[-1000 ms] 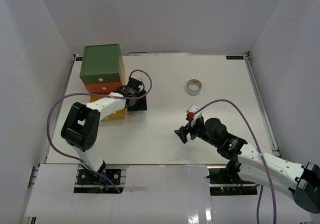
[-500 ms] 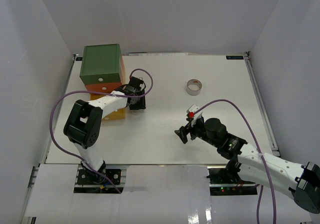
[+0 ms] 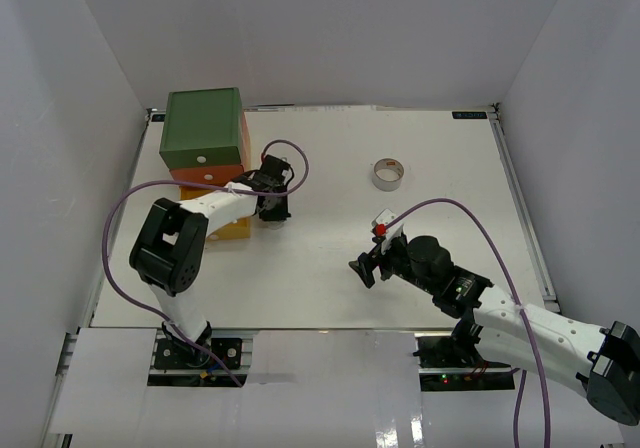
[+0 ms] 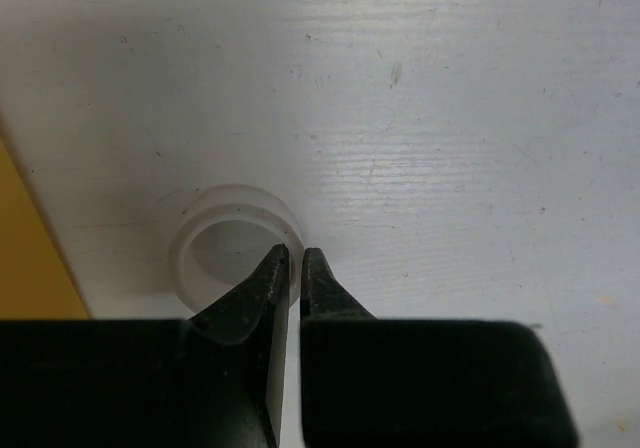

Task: Sort the stationery into containers
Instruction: Pick up the stationery from the center of the board, then place the stationery in the drawer.

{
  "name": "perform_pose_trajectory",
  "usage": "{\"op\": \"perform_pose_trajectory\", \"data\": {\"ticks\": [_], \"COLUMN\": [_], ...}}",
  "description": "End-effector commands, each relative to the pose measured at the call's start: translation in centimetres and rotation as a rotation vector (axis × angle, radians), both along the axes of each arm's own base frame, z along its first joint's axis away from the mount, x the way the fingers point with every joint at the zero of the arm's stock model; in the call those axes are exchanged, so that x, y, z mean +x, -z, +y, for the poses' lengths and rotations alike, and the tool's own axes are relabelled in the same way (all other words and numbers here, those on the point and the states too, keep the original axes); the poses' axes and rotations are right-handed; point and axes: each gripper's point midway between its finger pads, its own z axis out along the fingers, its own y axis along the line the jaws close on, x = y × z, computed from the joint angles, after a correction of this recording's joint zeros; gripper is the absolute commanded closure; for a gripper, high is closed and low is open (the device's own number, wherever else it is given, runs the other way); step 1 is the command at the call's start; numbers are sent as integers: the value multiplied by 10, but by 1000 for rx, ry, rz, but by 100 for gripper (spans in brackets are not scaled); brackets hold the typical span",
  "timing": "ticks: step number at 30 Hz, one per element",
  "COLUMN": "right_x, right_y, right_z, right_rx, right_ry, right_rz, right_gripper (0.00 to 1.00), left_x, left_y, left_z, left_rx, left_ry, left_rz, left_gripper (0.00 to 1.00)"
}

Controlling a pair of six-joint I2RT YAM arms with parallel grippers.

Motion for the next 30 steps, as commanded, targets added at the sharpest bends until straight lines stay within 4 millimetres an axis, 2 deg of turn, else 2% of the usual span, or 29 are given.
{"op": "perform_pose_trajectory", "data": {"ticks": [1,4,8,10,12,13,16,19,22,25,26,30], "right_x": [2,2,2,2,1,2,2,1,0,0,0,0], "right_y": [-6,-7,-7,-6,-8,-8,-9,-10,-10,-11,-11,-11], "right_z": [3,3,3,2,2,2,2,2,1,0,0,1], "right_rx": [26,30,30,28,33,32,36,39,41,45,45,49], "right_ry": [2,2,1,4,3,4,4,2,4,3,4,1], "right_rz": [-13,-16,-16,-15,-19,-18,-21,-21,-23,-28,-30,-34], "right_gripper": [10,10,10,10,10,10,10,10,10,10,10,10], "left_x": [-5,-6,-3,3,4,10,12,14,19,18,18,21], "left_y": [-9,-20,-48,-74,-91,-111,-132,-138,-139,-133,-130,-121], "left_z": [-1,-4,-10,-9,-4,0,15,42,84,106,120,142], "left_rx": [5,-11,-35,-42,-23,-16,13,29,18,7,10,6], "left_ry": [7,16,41,43,41,25,2,-49,-145,-190,-222,-278], "left_rz": [-6,-29,-78,-137,-159,-209,-238,-238,-241,-234,-232,-227], "left_gripper": [86,92,97,97,97,97,98,98,98,96,96,93]}}
